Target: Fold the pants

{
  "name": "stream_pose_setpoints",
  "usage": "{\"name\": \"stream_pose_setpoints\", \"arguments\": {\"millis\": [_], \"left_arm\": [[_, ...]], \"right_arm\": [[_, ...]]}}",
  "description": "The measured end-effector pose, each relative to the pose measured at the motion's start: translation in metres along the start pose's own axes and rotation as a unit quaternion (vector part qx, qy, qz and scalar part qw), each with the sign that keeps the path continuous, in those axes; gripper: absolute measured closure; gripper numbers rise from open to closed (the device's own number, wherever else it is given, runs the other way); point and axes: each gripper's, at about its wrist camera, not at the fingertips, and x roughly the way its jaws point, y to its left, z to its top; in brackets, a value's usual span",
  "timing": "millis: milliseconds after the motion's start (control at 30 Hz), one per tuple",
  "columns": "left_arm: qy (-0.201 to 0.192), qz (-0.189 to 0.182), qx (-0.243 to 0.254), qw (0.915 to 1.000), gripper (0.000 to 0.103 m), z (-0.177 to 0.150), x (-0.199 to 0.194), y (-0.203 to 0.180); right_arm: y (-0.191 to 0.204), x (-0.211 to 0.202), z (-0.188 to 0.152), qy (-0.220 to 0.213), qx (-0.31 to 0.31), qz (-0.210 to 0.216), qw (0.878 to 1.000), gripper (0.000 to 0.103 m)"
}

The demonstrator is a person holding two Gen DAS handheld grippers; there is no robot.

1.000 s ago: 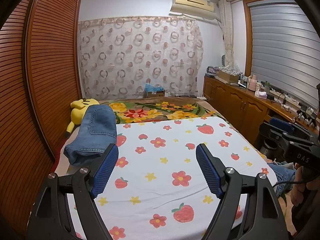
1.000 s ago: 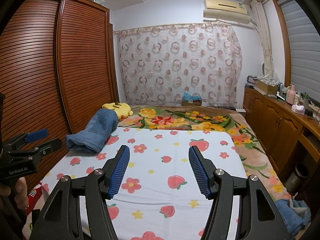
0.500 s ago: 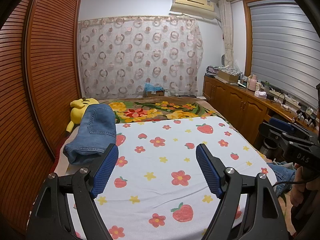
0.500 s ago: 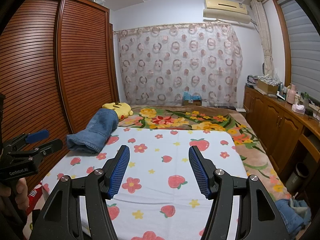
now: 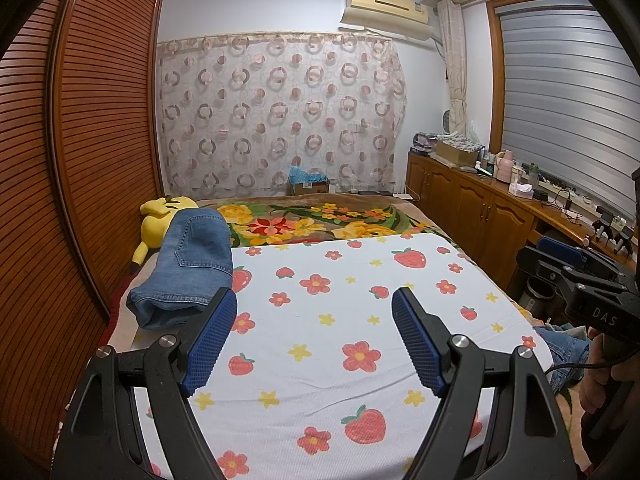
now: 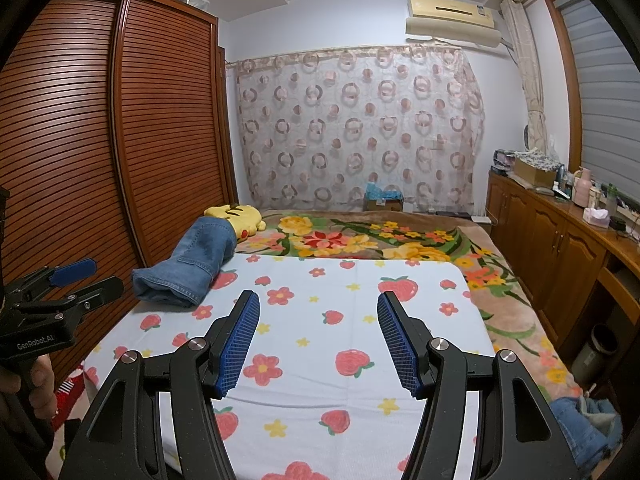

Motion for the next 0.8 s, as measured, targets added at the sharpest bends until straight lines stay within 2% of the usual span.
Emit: {"name": "stream_pose_setpoints", "arguments": {"millis": [800], "left_arm": [[-0.001,-0.001,0.0,1.0,0.023,-0.0007,-0.0002,-0.0005]], "right_arm": [[0.0012,-0.0005,-0.0008,-0.001,0.0,-0.001,1.0,0.039]]}}
